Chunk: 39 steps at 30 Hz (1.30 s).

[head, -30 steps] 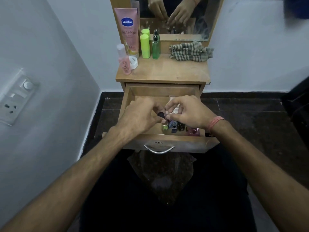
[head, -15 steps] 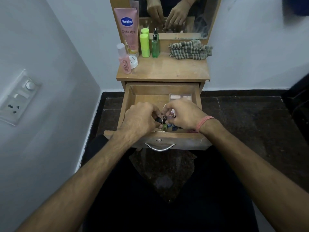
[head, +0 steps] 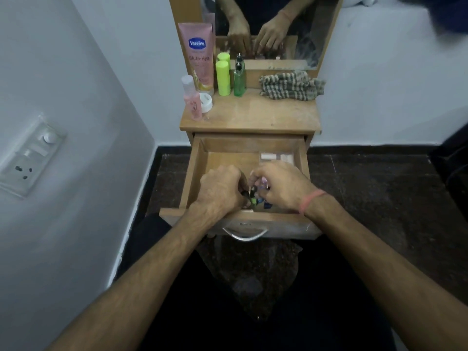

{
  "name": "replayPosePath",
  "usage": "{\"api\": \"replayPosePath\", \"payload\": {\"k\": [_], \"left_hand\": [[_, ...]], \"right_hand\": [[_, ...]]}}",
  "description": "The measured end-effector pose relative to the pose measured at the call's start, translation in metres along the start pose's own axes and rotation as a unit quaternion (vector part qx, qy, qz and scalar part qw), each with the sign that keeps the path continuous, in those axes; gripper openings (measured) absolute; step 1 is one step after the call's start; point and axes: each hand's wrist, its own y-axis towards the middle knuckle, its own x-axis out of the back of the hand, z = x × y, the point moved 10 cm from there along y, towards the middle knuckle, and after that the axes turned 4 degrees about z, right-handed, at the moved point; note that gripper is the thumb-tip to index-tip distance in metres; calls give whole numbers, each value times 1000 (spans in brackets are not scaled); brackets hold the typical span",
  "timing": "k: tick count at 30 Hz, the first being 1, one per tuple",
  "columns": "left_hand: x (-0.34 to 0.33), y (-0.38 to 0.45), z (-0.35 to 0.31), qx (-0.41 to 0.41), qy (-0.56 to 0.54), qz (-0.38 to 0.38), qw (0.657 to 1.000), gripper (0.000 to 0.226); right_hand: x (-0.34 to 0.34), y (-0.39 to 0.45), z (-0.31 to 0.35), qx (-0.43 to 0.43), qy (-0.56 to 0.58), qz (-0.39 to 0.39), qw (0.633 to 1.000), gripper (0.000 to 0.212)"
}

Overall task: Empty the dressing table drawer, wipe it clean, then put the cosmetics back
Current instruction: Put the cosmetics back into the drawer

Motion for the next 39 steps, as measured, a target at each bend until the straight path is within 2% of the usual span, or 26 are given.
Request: {"api": "replayPosePath", "payload": {"k": [5, 7, 9, 10, 13, 16, 18, 21, 25, 27, 29, 34, 39], "left_hand": [[7, -2, 5, -1, -12, 13, 1000, 49], [17, 1, 14, 9, -83, 42, 996, 49], [36, 11, 18, 0, -195, 54, 979, 40], [53, 16, 18, -14, -233, 35, 972, 36], [111, 41, 16, -43, -292, -87, 952, 36], [146, 67, 6, -47, -310, -151, 937, 61], [161, 80, -4, -62, -292, -180, 937, 73], [167, 102, -13, -72, -287, -209, 932, 65], [160, 133, -7, -32, -289, -215, 933, 59], [156, 145, -4, -13, -263, -221, 939, 47], [152, 156, -2, -3, -241, -235, 942, 40], [151, 169, 5, -2, -220, -271, 937, 51], [154, 156, 6, -36, -235, -302, 923, 43]], "right_hand": [[15, 0, -4, 8, 52, 19, 998, 25], [32, 3, -5, 8, 95, 13, 995, 24], [52, 10, -6, 5, 133, -11, 991, 27], [62, 16, -7, 1, 145, -25, 989, 28], [96, 42, -13, -10, 167, -105, 980, 32], [128, 75, -17, -17, 175, -182, 967, 31], [142, 101, -19, -25, 181, -211, 960, 37], [153, 142, -22, -44, 136, -218, 965, 55], [157, 183, -32, -61, 27, -190, 980, 71], [155, 197, -36, -60, -17, -174, 983, 75], [154, 207, -37, -46, -53, -169, 983, 71], [164, 210, -40, -21, -81, -194, 977, 40], [168, 181, -39, 9, -54, -210, 976, 30]]}}
